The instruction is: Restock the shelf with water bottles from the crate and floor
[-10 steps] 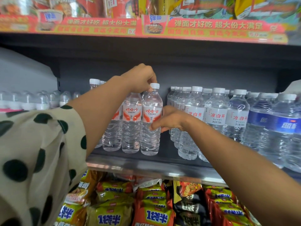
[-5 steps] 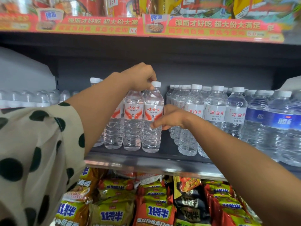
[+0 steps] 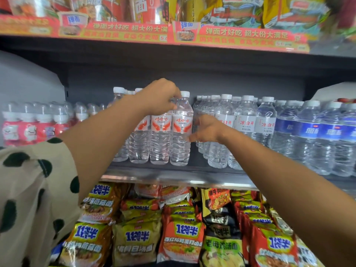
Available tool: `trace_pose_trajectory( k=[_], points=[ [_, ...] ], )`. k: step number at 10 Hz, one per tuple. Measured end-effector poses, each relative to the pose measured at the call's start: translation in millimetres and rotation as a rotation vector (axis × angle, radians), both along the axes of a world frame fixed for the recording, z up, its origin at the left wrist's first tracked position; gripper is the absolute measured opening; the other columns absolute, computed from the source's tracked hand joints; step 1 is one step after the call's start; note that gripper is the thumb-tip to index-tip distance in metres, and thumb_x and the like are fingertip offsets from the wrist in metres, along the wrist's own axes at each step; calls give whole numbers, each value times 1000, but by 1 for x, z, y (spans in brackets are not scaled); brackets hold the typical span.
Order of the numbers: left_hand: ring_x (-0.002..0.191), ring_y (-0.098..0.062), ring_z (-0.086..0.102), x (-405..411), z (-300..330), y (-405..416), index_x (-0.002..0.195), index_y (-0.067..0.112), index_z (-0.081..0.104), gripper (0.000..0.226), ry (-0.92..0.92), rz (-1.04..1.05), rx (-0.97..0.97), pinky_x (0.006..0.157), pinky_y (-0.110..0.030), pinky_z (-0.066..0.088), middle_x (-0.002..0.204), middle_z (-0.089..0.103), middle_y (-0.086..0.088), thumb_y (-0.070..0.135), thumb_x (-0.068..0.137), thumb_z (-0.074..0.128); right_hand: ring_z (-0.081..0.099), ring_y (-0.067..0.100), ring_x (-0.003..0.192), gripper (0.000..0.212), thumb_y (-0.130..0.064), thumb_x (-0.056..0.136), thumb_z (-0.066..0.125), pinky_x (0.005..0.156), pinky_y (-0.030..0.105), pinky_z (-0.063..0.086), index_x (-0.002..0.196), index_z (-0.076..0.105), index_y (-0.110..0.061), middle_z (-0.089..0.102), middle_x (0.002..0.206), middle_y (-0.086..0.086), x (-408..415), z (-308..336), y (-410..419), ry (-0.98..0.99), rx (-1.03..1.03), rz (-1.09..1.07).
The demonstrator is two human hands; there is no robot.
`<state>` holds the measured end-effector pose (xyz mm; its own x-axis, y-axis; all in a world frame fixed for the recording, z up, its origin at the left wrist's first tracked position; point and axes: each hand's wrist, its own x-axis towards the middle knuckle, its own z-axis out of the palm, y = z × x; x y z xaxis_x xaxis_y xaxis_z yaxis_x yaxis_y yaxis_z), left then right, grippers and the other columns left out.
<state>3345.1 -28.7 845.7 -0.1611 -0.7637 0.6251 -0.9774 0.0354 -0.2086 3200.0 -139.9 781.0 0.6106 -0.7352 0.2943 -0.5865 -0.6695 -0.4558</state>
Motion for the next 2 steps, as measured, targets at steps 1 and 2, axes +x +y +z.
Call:
trace_pose_trajectory(
  k=[1, 2],
  points=[
    [115, -31, 55, -9, -17, 12, 123, 11, 65, 36, -20, -31, -7, 97, -41, 43, 122, 63, -11, 17, 88, 65, 55, 24, 110, 58, -30, 74, 80, 93, 33, 46, 119, 55, -3, 58, 117, 5, -20, 0, 22, 71, -142, -93],
    [125, -29, 50, -19, -32, 26, 129, 9, 59, 40, -38, 39, 40, 103, -36, 37, 132, 58, -11, 17, 90, 64, 54, 29, 113, 56, -27, 79, 76, 97, 38, 46, 122, 55, 1, 57, 124, 15, -42, -1, 50, 71, -182, -129]
  ],
)
